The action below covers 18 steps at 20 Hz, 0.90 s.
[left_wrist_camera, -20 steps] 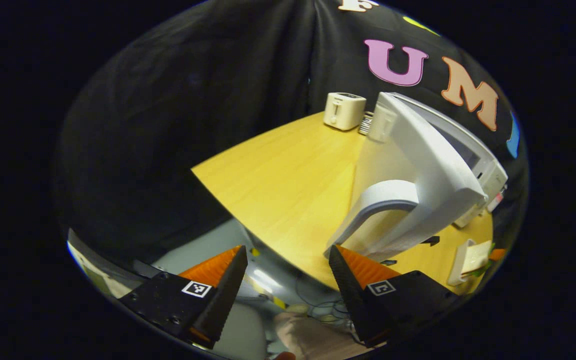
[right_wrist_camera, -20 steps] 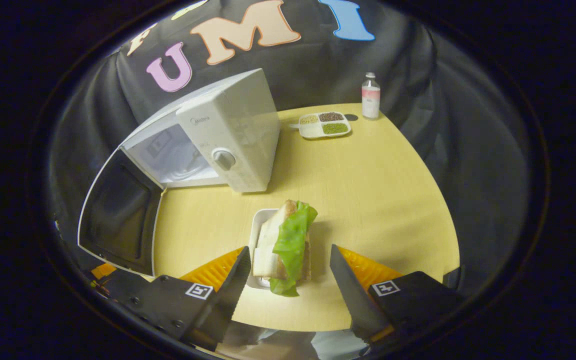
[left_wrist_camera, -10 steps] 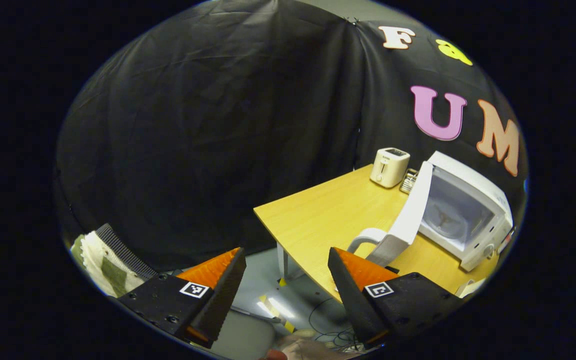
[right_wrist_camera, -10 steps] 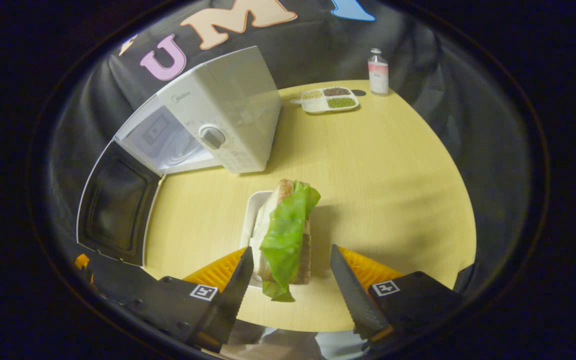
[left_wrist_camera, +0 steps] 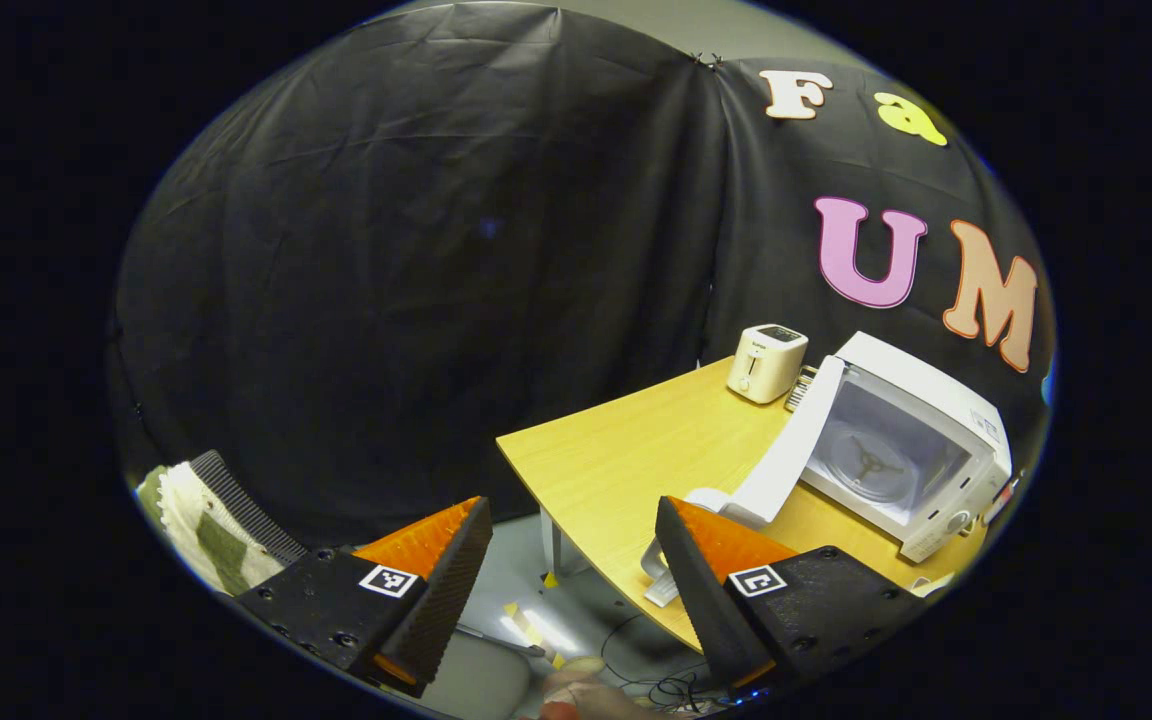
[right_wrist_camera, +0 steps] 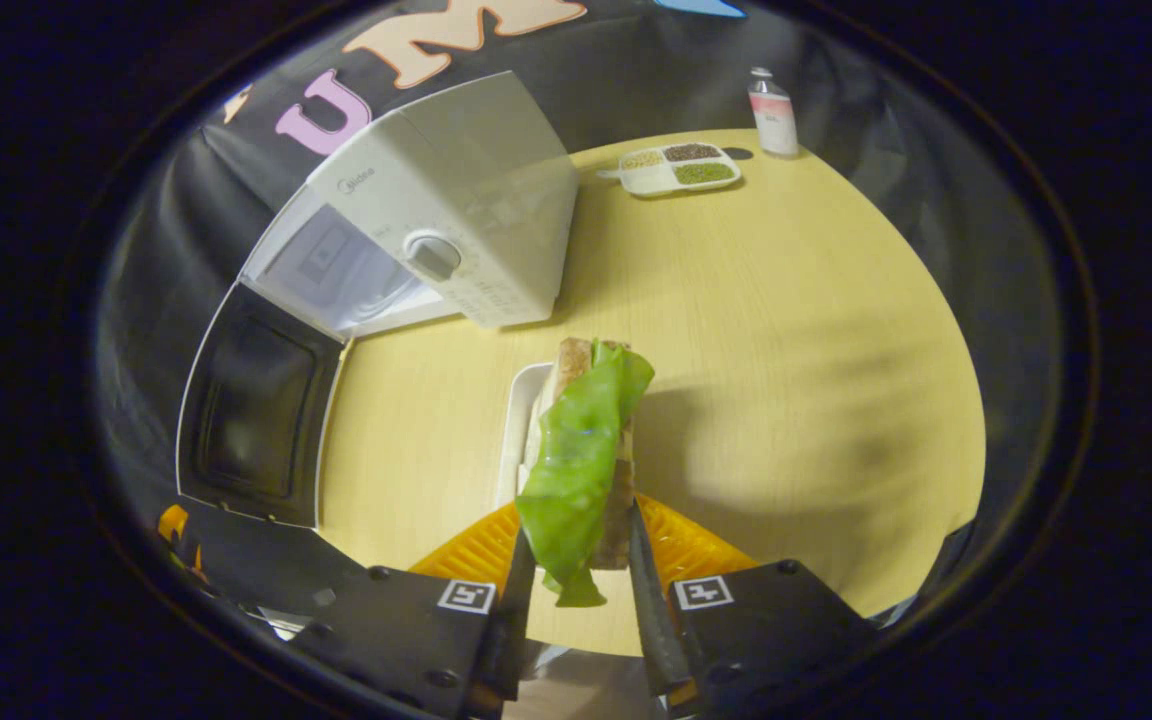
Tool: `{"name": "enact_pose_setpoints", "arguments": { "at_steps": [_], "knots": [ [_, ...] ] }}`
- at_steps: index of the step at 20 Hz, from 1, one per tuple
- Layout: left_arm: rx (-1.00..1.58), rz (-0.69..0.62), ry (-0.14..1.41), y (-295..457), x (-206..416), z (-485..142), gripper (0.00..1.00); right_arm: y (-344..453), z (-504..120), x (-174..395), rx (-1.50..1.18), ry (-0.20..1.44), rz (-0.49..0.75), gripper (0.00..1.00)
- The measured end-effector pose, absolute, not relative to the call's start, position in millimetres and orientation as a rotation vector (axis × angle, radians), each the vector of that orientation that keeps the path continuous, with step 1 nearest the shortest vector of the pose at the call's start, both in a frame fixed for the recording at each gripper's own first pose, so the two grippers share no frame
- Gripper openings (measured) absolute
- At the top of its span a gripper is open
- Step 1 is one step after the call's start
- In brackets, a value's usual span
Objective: Open the microwave oven with the left hand, put the food in, and close the microwave oven.
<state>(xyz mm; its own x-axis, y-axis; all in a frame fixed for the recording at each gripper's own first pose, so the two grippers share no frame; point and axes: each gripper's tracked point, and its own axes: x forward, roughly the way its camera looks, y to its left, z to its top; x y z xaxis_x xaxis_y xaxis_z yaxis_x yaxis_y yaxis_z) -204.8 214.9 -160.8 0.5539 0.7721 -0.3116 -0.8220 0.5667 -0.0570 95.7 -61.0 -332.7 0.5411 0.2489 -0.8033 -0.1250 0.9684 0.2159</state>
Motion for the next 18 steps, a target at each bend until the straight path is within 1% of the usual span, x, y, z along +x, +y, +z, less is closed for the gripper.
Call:
{"name": "enact_pose_setpoints", "arguments": {
  "at_steps": [1,2,3,4,8,11,15,18],
  "knots": [
    [-0.204,0.943,0.266,215.2,-203.9,-161.6,0.97,-59.0,-328.2,95.1,0.164,0.969,0.218,0.31],
    [-0.202,0.938,0.267,216.4,-203.1,-162.1,0.97,-59.0,-324.8,95.8,0.179,0.960,0.209,0.37],
    [-0.201,0.931,0.265,217.2,-200.6,-162.6,0.97,-56.7,-320.6,96.8,0.196,0.949,0.208,0.31],
    [-0.203,0.922,0.268,219.8,-197.6,-162.8,0.97,-54.2,-315.6,96.4,0.216,0.938,0.207,0.37],
    [-0.195,0.856,0.280,245.8,-173.7,-167.9,0.97,-47.0,-296.7,94.9,0.286,0.890,0.163,0.37],
    [-0.207,0.788,0.302,256.7,-158.0,-173.5,0.97,-32.8,-277.7,92.3,0.391,0.845,0.127,0.37],
    [-0.239,0.692,0.358,268.6,-135.9,-191.9,0.97,10.7,-250.7,85.4,0.583,0.764,0.147,0.37],
    [-0.242,0.630,0.393,280.7,-122.3,-200.8,0.97,53.6,-245.3,79.0,0.694,0.731,0.180,0.37]
  ]
}}
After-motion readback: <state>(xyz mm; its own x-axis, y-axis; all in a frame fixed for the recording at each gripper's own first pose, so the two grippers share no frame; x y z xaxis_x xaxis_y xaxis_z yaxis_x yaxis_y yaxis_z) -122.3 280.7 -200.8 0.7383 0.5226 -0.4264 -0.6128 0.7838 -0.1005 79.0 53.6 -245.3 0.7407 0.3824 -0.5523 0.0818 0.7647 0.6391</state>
